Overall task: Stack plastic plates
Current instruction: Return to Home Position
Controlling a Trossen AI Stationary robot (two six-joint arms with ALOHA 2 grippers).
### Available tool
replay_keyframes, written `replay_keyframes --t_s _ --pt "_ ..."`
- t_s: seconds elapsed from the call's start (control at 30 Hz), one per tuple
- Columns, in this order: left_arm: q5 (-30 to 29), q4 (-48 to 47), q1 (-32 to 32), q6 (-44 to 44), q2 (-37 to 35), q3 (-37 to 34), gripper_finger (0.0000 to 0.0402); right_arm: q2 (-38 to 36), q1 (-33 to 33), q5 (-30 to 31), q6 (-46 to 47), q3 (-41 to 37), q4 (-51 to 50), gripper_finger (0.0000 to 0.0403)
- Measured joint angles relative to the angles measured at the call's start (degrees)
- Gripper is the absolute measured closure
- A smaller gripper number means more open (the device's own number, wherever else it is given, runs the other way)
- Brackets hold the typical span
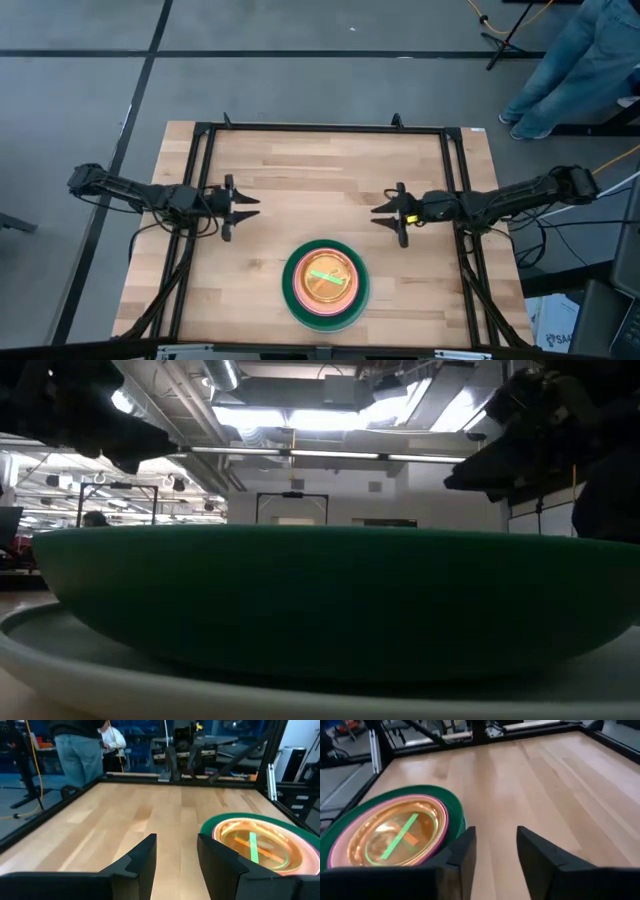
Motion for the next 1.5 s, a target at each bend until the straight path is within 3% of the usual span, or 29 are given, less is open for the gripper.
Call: replay_keyframes --t_s 0.3,0.57,0.8,1.17,1.5 --pt "-2.72 -8.44 0.0 0.97 -8.73 0.0 0.0294 -16.28 -0.41 2.87 0.16 -8.51 0.12 0.0351" --pt "-1.87 -9.57 0.0 1.79 -15.25 -3.5 0.0327 -29.35 -0.41 4.06 -2.27 -13.84 0.42 0.0397" --pt "0.15 -8.64 -0.51 3.61 -21.64 -5.27 0.0342 -38.0 -0.41 4.89 -3.47 -16.37 -3.38 0.0398" --pt "-0.88 -4.4 -0.98 4.07 -21.53 -5.31 0.0344 -44.61 -0.41 3.42 -9.7 -16.37 -4.04 0.0398" --pt "-1.4 -5.08 -1.03 4.41 -21.53 -6.19 0.0344 -54.11 -0.41 3.96 -7.45 -16.3 -16.91 0.0397"
